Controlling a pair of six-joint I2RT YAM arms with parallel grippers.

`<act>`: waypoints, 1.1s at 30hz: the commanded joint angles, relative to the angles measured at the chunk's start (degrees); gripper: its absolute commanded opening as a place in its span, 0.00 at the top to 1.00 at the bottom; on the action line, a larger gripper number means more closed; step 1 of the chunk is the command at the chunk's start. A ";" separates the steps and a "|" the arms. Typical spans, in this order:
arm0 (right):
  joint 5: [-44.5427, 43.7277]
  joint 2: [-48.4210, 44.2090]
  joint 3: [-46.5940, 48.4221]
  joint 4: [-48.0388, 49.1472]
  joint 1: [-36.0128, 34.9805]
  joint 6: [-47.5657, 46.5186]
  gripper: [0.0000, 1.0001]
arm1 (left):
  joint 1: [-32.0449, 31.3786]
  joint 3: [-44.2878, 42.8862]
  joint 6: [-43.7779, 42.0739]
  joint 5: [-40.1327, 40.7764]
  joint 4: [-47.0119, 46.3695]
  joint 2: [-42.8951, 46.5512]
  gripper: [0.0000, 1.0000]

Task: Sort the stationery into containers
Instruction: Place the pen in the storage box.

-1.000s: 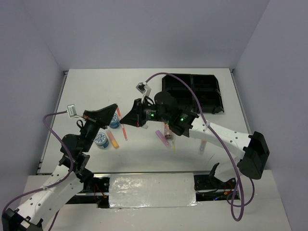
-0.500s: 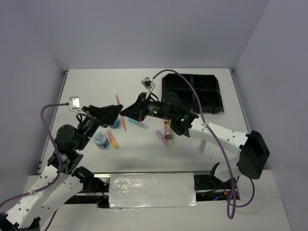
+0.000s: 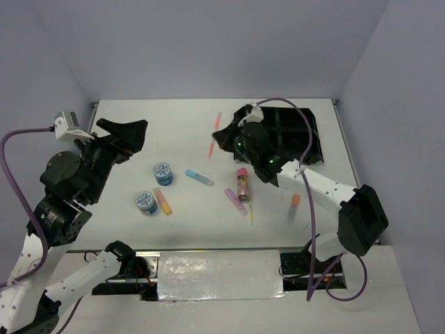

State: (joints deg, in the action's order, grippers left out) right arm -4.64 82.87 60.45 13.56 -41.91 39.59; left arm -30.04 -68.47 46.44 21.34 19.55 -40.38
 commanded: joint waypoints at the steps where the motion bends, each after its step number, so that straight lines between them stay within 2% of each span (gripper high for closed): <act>1: -29.89 -1.40 3.70 -17.48 3.93 10.74 1.00 | -0.10 -1.86 -6.61 9.77 17.00 -3.82 0.01; 2: -33.72 0.08 6.24 -21.17 4.55 16.51 1.00 | -0.10 -0.63 -9.93 9.51 17.53 -3.83 0.01; 4: -37.44 2.55 11.15 -29.18 7.53 21.20 1.00 | -0.02 2.79 -13.63 8.20 18.41 -3.30 0.01; 8: -39.03 11.58 20.14 -46.13 12.02 34.37 1.00 | -0.10 8.60 -18.48 8.09 21.14 -1.03 0.01; 11: -41.31 15.21 22.87 -51.42 13.34 41.34 1.00 | -0.10 16.50 -18.84 7.23 16.94 3.46 0.01; 14: -39.93 18.11 24.54 -56.08 14.75 47.93 1.00 | -0.10 16.61 -20.15 1.26 16.40 4.26 0.01; 18: -36.76 20.04 22.44 -51.28 15.37 47.51 1.00 | -0.10 17.05 -20.86 -0.77 15.52 3.56 0.01; 25: -35.08 23.91 23.49 -51.45 15.37 48.82 1.00 | -0.10 17.14 -21.12 -1.92 15.08 3.73 0.01; 29: -34.47 25.41 23.66 -49.95 15.37 47.69 0.94 | -0.10 17.23 -21.30 -2.27 14.90 3.91 0.01; 33: -33.68 27.34 24.98 -48.98 15.37 45.49 0.93 | -0.10 17.31 -21.39 -2.62 14.81 3.64 0.01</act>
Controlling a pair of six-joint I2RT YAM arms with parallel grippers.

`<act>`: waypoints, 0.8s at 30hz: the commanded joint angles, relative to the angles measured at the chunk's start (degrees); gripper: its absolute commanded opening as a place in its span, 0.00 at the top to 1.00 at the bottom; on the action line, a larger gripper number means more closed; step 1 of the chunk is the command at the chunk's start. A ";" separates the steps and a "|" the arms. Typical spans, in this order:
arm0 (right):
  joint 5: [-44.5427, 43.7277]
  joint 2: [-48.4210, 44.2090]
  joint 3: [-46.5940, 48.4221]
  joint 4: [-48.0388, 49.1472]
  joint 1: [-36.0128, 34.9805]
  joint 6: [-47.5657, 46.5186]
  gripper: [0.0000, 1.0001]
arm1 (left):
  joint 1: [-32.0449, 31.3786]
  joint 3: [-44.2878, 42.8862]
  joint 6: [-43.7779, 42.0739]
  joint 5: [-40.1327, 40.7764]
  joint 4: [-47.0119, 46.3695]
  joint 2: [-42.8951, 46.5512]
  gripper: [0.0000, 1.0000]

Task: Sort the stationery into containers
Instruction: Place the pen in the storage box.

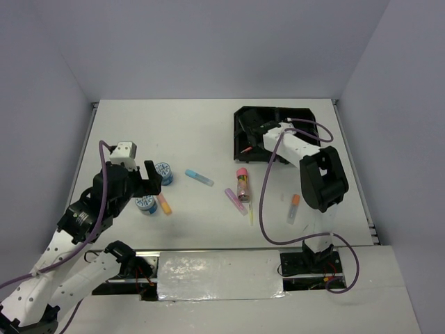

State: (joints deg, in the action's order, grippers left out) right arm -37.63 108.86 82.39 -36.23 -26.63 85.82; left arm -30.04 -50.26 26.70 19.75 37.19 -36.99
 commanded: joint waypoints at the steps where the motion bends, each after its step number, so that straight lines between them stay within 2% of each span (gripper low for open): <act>1: -0.43 1.53 3.21 0.98 0.09 -0.92 0.92 | -0.10 -0.89 -1.65 -1.11 -2.82 0.17 0.01; 7: 1.24 1.53 1.72 2.82 0.18 -2.15 0.79 | -0.10 -0.98 -1.74 -1.20 -2.91 0.08 0.01; 8: 1.41 1.18 1.37 3.26 0.18 -2.93 0.70 | -0.10 -0.98 -1.74 -1.20 -2.91 0.17 0.01; 10: 1.68 0.74 1.11 4.32 0.18 -3.81 0.58 | -0.10 -0.98 -1.74 -1.20 -2.91 0.25 0.01; 11: 1.85 0.22 1.11 4.76 0.09 -5.21 0.46 | -0.02 -0.89 -1.74 -1.29 -2.83 0.25 0.01; 13: 2.03 -0.22 1.19 5.20 0.18 -6.01 0.36 | -0.10 -0.89 -1.74 -1.29 -2.82 0.17 0.01; 14: 2.12 -0.83 1.63 5.12 0.18 -6.45 0.27 | -0.10 -0.89 -1.74 -1.29 -2.91 0.17 0.01; 17: 2.03 -2.76 2.07 5.29 0.09 -8.38 0.26 | -0.10 -0.89 -1.74 -1.38 -2.82 0.08 0.01; 20: 0.63 -7.42 1.02 10.45 -0.96 -14.35 0.22 | -0.10 -0.89 -1.56 -0.94 -2.65 0.08 0.01; 21: 0.28 -8.82 0.50 12.13 -1.49 -16.80 0.20 | -0.10 -0.98 -1.47 -0.77 -2.74 -0.01 0.01; 22: 0.36 -10.41 -0.90 14.23 -2.10 -19.44 0.02 | -0.10 -1.07 -1.39 -0.42 -2.65 -0.18 0.01; 24: 1.15 -15.41 -2.75 19.15 -2.81 -28.31 0.00 | -0.02 -1.24 -0.86 0.46 -2.04 -0.71 0.01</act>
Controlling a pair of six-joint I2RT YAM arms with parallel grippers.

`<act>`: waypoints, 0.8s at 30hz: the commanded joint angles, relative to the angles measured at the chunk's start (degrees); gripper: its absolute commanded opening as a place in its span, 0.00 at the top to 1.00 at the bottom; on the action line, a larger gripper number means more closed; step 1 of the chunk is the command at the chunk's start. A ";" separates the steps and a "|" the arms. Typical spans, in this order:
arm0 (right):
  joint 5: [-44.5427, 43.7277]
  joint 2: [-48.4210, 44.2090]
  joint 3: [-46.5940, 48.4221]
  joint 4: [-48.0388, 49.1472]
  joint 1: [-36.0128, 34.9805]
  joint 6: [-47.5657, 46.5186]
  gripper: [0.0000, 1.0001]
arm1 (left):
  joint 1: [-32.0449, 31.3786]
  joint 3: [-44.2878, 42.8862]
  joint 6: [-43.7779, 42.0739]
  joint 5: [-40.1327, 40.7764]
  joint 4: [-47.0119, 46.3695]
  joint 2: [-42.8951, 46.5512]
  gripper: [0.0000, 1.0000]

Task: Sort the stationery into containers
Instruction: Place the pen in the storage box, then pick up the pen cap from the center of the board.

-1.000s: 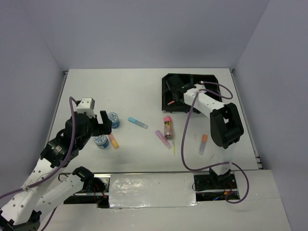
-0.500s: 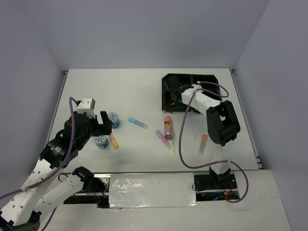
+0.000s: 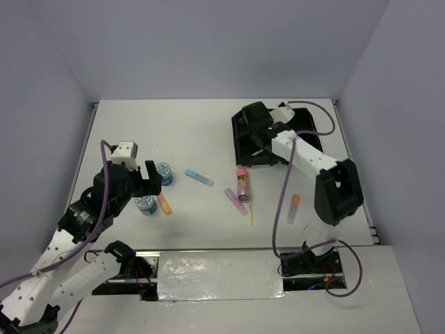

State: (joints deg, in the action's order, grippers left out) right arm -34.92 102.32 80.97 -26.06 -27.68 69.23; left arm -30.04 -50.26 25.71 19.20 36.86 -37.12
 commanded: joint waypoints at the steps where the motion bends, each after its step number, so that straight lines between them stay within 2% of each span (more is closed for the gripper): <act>1: -1.12 -12.46 -3.60 9.88 -2.28 -16.71 0.00 | -0.10 -1.33 0.39 1.71 -1.44 -0.84 0.01; 5: 8.70 -22.94 -14.85 15.77 -3.60 -31.59 0.01 | -0.10 -1.59 0.83 2.77 -0.83 -1.90 0.01; 6: 12.55 -24.96 -20.10 15.43 -3.96 -33.79 0.00 | -0.10 -1.77 0.83 2.95 -0.83 -2.16 0.01; 9: 16.19 -34.00 -29.16 10.96 -6.67 -37.93 0.07 | -0.02 -1.77 0.92 3.47 -0.48 -2.69 0.01; 14: 15.58 -41.32 -37.45 4.89 -16.77 -37.68 0.22 | 0.16 -1.86 1.09 3.83 -0.39 -3.30 0.01; 15: 15.93 -42.46 -39.20 4.53 -17.57 -36.90 0.28 | 0.16 -1.86 1.09 3.91 -0.30 -3.39 0.01; 18: 16.98 -42.82 -42.37 4.36 -19.16 -35.84 0.38 | 0.16 -1.86 1.18 4.18 -0.21 -3.57 0.01; 21: 17.34 -41.07 -43.79 4.53 -19.86 -35.66 0.39 | 0.16 -1.86 1.18 4.44 0.05 -3.40 0.01; 24: 13.22 -39.66 -43.35 2.87 -19.87 -33.56 0.39 | 0.16 -1.77 1.18 4.27 -0.12 -3.13 0.01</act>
State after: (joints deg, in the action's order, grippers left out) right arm -18.72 62.06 37.41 -22.33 -47.07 34.50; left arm -30.04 -50.26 25.96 22.46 37.47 -40.73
